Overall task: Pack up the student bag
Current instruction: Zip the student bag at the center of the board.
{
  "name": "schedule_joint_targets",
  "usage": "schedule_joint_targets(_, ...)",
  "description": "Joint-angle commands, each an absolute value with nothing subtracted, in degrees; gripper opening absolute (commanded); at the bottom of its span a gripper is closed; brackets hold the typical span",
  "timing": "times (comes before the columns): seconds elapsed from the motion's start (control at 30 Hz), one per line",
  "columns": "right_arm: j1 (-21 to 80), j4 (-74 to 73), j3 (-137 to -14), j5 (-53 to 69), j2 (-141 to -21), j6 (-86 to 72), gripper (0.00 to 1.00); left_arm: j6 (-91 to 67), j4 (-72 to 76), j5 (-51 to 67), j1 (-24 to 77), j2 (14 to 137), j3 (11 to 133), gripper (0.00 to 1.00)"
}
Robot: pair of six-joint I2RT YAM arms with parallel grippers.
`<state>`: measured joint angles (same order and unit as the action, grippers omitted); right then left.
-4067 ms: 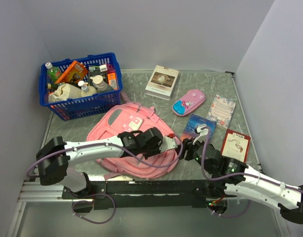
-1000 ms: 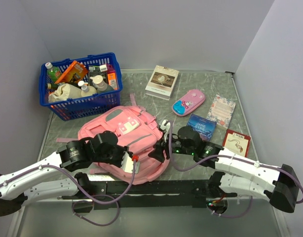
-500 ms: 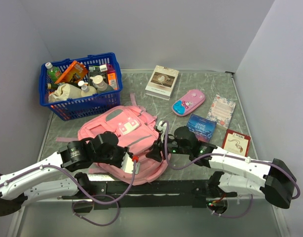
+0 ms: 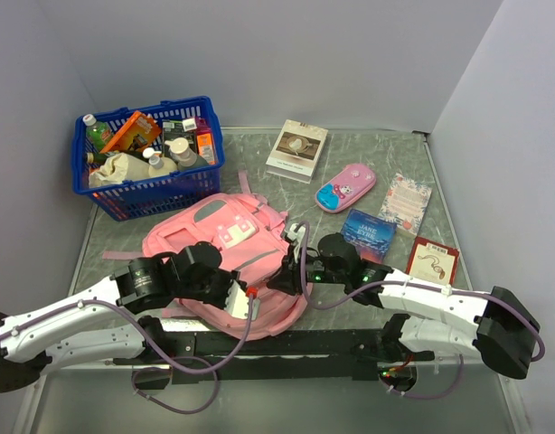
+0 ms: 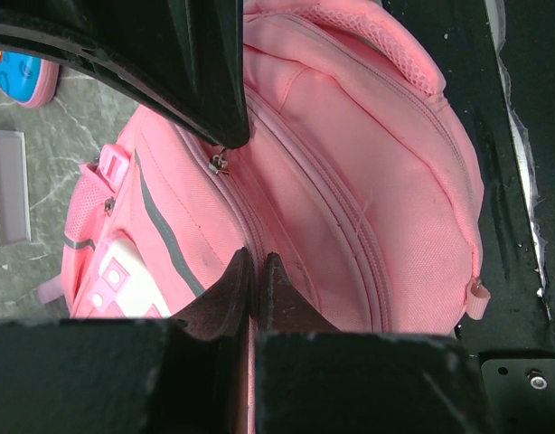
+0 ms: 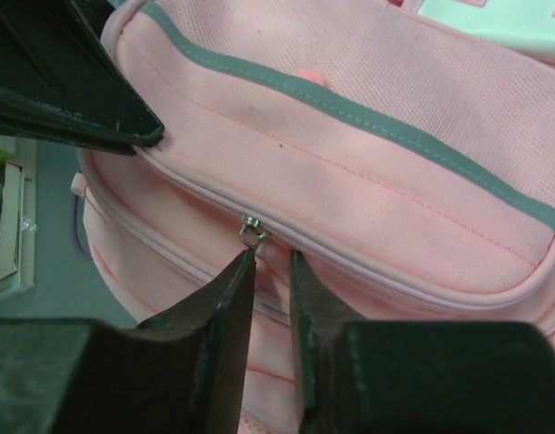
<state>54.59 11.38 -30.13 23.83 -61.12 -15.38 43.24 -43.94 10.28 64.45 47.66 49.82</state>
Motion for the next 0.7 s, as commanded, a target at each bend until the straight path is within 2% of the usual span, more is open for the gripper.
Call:
schedule_joint_targets(0.0, 54.4, 13.36, -28.65, 21.29, -60.12, -16.52, 0.24, 43.68, -34.98, 12.39, 65.13, 47.55, 51.85, 0.01)
schedule_joint_targets(0.1, 54.4, 11.7, -29.44, 19.52, -61.6, -15.73, 0.22, 43.16, -34.98, 12.57, 65.3, 47.81, 52.21, 0.01)
schedule_joint_targets(0.3, 54.32, 12.13, -28.66, 15.48, -60.74, -16.26, 0.01, 43.42, -35.42, 12.57, 65.39, 47.73, 52.56, 0.01)
schedule_joint_targets(0.47, 53.97, 4.5, -29.0, 6.53, -58.71, -17.14, 0.0, 44.03, -35.6, 12.66, 65.39, 47.11, 52.21, 0.01)
schedule_joint_targets(0.67, 53.7, 0.62, -27.17, 5.1, -55.82, -20.21, 0.0, 44.21, -35.42, 12.74, 65.39, 46.85, 51.77, 0.01)
